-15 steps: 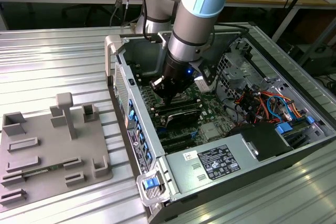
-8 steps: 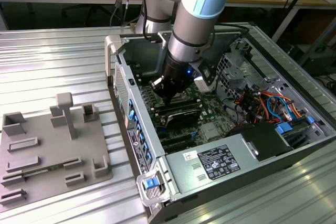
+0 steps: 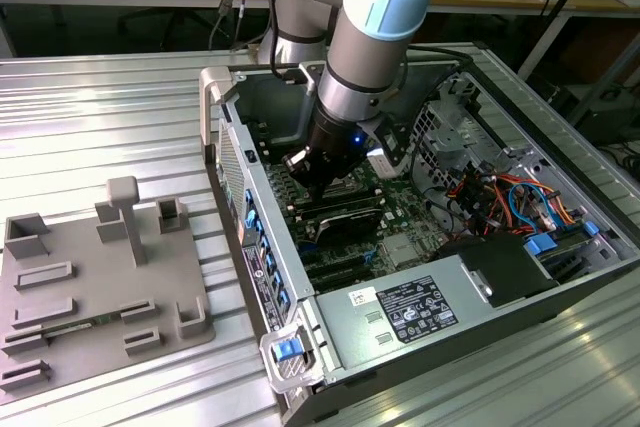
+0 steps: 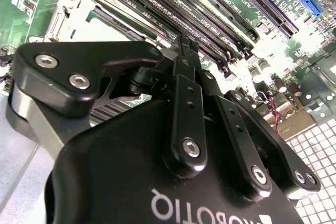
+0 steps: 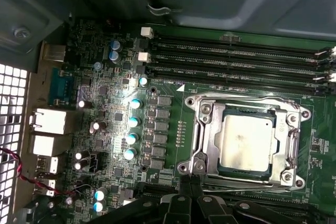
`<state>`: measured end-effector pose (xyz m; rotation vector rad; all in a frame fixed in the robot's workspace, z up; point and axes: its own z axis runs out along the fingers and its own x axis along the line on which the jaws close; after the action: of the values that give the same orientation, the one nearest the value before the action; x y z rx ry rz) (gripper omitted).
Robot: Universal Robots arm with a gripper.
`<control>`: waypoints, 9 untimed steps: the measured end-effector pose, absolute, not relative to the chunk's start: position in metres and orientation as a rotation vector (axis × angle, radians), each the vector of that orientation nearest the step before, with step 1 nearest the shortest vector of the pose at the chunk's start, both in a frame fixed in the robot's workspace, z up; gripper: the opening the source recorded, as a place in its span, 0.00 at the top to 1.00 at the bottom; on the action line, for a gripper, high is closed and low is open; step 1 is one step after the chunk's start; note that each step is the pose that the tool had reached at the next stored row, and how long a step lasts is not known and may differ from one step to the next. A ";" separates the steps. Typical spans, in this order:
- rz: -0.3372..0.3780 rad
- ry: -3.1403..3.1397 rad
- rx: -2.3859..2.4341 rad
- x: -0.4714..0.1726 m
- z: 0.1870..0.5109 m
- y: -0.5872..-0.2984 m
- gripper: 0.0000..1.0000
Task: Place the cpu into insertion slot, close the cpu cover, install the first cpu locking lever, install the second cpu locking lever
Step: 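Install the second cpu locking lever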
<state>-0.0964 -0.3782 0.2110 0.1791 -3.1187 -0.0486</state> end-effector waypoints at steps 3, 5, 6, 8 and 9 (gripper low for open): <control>-0.053 -3.119 0.179 -0.097 0.209 -0.378 0.89; -0.061 -3.119 0.179 -0.097 0.208 -0.378 0.89; -0.063 -3.119 0.179 -0.097 0.208 -0.378 0.89; -0.065 -3.119 0.179 -0.097 0.207 -0.378 0.89; -0.065 -3.119 0.179 -0.097 0.207 -0.378 0.89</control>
<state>-0.0969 -0.3782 0.2071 0.1792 -3.1189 -0.0652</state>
